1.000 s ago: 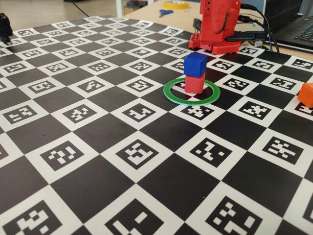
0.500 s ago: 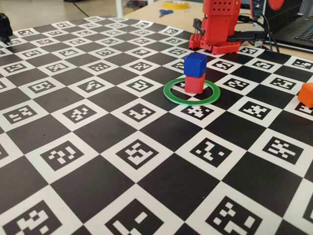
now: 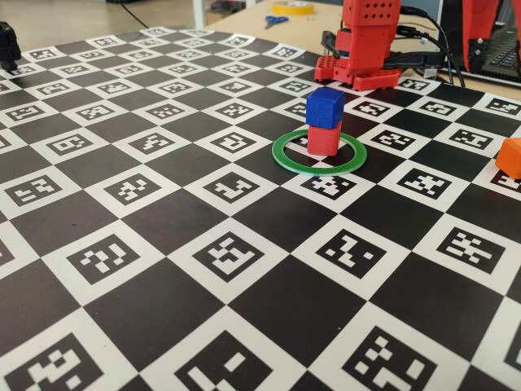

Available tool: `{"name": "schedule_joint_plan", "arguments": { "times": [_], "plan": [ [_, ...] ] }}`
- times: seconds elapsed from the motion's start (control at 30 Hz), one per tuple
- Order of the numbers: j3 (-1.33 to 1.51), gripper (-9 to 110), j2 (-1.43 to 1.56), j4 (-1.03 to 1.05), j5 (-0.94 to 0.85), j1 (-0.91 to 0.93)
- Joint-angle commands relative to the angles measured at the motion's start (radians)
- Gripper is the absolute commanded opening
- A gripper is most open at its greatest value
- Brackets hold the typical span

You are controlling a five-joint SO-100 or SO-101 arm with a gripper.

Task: Grab the red cube then put it in the green circle then put the blue cube on top and finally the orange cube on top

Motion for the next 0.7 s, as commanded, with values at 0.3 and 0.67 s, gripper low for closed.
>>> {"name": "schedule_joint_plan", "arguments": {
  "times": [0.3,0.67],
  "plan": [
    [-0.049,48,-0.103,-0.126,0.048,-0.109],
    [0.017,48,-0.163,-0.255,0.046,-0.127]
  ]
}}
